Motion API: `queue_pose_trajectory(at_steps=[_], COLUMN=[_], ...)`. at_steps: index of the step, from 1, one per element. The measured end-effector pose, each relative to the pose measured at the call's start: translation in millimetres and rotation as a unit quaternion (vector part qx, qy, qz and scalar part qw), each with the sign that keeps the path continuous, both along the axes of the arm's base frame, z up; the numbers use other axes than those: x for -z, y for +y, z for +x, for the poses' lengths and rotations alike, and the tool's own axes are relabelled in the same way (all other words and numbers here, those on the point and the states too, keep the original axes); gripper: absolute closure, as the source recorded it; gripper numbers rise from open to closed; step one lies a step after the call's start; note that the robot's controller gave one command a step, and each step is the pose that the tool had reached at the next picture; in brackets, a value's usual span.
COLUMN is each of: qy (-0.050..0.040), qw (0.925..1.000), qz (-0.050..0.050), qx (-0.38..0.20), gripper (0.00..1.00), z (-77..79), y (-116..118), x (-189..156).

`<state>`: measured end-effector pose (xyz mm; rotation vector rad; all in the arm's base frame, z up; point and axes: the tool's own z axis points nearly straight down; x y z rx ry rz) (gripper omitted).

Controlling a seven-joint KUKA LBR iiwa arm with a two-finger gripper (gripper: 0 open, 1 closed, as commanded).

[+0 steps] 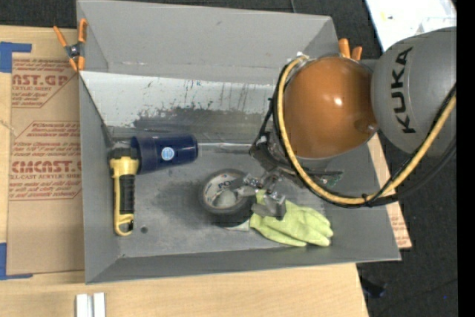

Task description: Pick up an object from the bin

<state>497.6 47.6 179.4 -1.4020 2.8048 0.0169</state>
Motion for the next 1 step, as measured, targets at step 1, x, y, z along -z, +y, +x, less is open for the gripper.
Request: queue_pose_trajectory(at_steps=[1], qy=[-0.0031], qw=[1.0000], qz=[0.001], qx=[0.009], gripper=[1.00], z=[4.4], y=[-0.4], x=[36.1])
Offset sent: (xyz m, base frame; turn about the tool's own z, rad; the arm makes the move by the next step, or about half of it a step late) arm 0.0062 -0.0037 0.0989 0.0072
